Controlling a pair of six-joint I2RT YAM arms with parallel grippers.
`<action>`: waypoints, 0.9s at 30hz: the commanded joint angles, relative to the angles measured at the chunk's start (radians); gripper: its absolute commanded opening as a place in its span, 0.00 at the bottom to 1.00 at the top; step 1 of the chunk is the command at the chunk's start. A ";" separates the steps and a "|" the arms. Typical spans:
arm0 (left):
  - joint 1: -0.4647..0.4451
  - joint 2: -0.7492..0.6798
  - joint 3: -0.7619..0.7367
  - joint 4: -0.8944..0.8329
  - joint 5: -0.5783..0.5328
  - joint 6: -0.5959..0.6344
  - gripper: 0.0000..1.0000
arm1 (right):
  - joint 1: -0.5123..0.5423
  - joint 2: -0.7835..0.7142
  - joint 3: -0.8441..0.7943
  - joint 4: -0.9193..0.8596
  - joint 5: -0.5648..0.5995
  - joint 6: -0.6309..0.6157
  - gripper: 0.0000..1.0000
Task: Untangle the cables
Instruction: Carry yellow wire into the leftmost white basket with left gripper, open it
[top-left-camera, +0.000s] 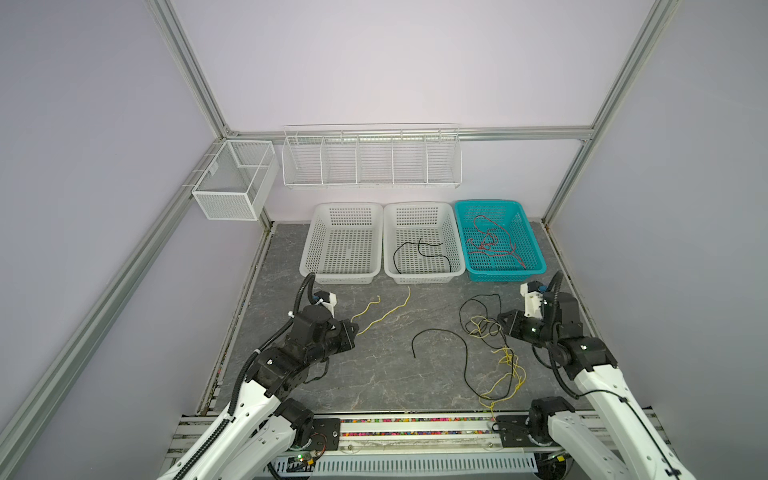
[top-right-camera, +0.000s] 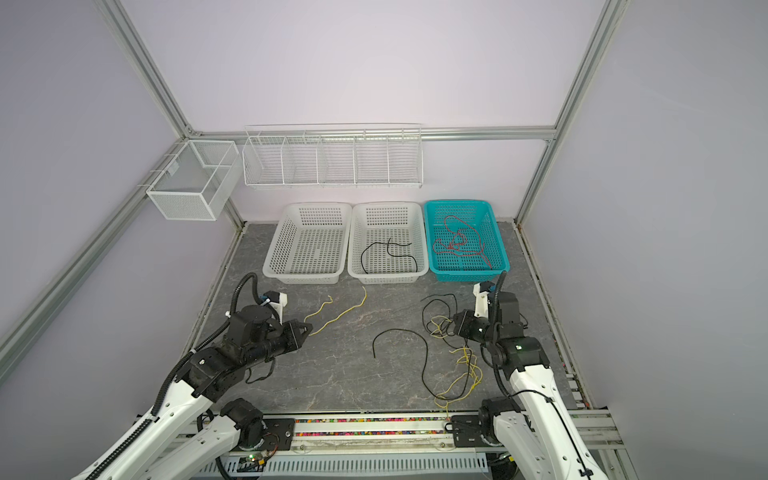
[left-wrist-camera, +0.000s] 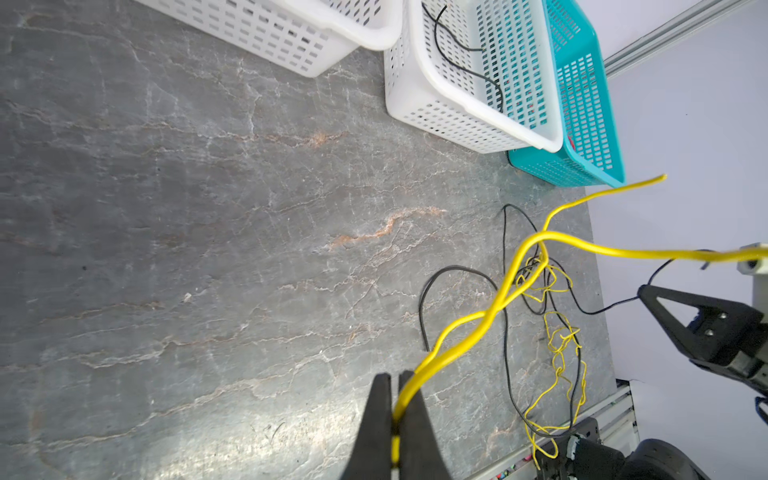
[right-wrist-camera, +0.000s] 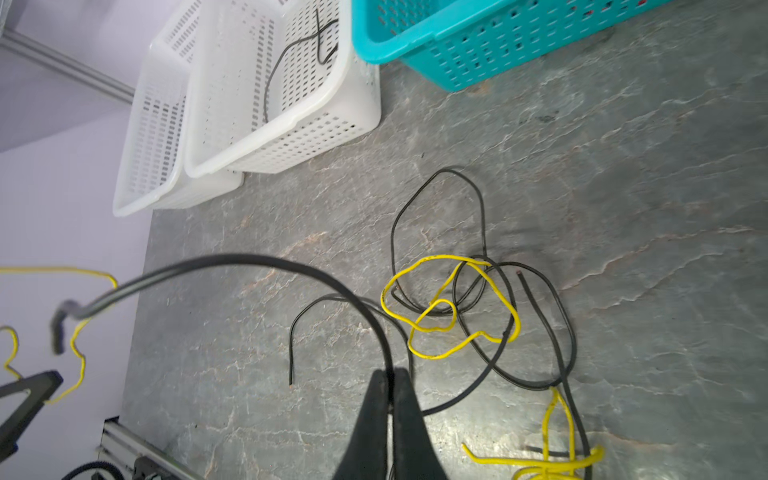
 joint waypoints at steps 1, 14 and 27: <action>0.021 0.113 0.115 0.001 -0.037 0.061 0.00 | 0.033 -0.027 0.007 0.059 -0.036 -0.021 0.06; 0.368 0.572 0.510 0.066 -0.042 0.121 0.00 | 0.137 -0.119 0.026 0.113 -0.180 -0.071 0.06; 0.423 0.916 0.759 -0.031 -0.033 0.158 0.42 | 0.156 -0.210 0.105 0.091 -0.258 -0.063 0.06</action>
